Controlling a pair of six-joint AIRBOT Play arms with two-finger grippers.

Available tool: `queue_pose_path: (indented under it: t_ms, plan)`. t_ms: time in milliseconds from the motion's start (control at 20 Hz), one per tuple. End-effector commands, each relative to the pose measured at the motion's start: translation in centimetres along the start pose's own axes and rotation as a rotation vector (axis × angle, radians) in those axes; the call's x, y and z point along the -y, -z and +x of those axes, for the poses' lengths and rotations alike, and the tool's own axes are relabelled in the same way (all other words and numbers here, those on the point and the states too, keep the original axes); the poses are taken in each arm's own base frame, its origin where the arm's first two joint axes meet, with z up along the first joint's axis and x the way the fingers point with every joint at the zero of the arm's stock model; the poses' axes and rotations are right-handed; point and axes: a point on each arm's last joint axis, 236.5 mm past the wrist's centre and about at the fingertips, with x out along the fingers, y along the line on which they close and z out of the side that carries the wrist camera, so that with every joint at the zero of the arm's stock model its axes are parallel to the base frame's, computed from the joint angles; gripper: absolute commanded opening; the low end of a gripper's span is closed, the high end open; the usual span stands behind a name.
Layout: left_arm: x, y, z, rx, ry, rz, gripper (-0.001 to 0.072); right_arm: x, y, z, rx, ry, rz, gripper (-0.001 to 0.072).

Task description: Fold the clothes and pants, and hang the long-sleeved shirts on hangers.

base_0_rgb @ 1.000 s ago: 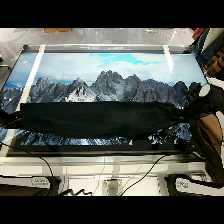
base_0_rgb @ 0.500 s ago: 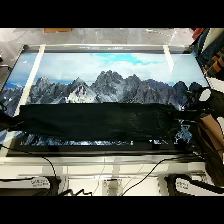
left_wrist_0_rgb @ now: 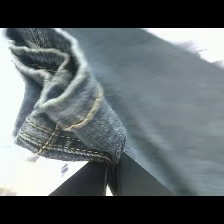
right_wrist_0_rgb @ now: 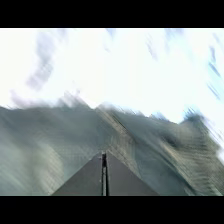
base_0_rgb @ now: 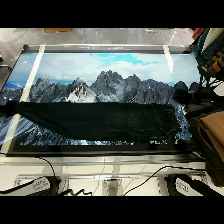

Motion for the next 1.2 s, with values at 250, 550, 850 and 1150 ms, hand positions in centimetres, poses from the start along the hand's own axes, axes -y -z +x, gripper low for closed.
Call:
queue_pose_path:
  t_ms: [250,550,850,1150]
  plan:
    - [18.1,-3.4,-9.2,0.318,0.397,0.388,0.0028,-23.2,-4.2,8.3,0.410,-0.338,-0.133,0.0024]
    - [26.2,-2.3,-12.6,0.373,0.621,0.429,0.0029,-37.7,12.2,18.8,-0.028,-0.499,-0.221,0.0024]
    - [29.0,-2.2,-13.9,0.397,0.720,0.413,0.0029,-45.5,26.9,18.9,-0.294,-0.603,-0.367,0.0024]
    - [29.4,-3.4,-14.7,0.446,0.745,0.370,0.0030,-46.9,30.3,17.9,-0.291,-0.610,-0.496,0.0025]
